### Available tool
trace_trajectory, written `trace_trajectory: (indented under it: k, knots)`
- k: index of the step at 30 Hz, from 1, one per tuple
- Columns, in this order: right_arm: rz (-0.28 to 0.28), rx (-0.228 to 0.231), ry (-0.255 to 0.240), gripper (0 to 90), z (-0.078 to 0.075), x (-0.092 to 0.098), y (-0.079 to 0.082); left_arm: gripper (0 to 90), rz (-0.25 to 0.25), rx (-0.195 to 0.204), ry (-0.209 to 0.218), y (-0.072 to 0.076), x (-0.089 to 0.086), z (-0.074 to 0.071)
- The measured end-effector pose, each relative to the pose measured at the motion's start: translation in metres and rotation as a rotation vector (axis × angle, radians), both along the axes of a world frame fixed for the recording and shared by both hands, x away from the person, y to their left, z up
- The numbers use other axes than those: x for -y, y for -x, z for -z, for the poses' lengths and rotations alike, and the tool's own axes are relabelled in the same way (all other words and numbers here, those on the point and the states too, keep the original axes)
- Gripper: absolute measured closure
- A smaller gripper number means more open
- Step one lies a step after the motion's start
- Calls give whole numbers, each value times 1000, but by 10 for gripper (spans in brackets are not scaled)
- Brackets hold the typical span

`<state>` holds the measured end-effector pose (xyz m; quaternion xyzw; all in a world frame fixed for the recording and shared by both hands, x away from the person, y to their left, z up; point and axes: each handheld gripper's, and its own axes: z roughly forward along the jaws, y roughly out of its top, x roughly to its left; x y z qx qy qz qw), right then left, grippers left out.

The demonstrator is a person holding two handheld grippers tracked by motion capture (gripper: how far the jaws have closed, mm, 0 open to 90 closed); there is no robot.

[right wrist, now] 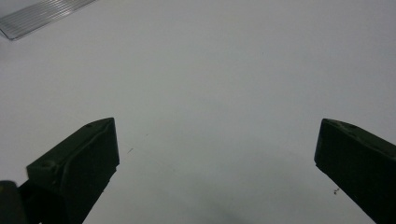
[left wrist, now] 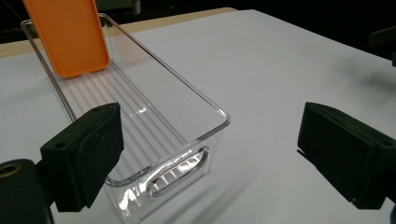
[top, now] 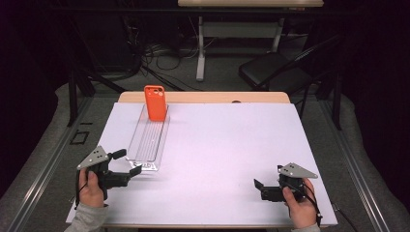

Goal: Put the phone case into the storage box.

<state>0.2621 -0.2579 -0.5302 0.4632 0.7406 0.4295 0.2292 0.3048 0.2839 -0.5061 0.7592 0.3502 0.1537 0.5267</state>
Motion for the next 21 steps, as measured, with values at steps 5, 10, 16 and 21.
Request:
trace_trajectory:
  k: [5,10,16,21]
  knots:
    - [-4,3,1,0,0,-1,0,76,3,-2,2,0,0,1]
    - [-13,-1,1,0,1,-1,0,76,0,-6,2,0,1,2]
    - [-22,-7,4,0,3,-3,-1,76,3,-8,1,-1,0,3]
    - [-26,-15,8,0,3,-4,-1,76,3,-8,-1,-1,0,3]
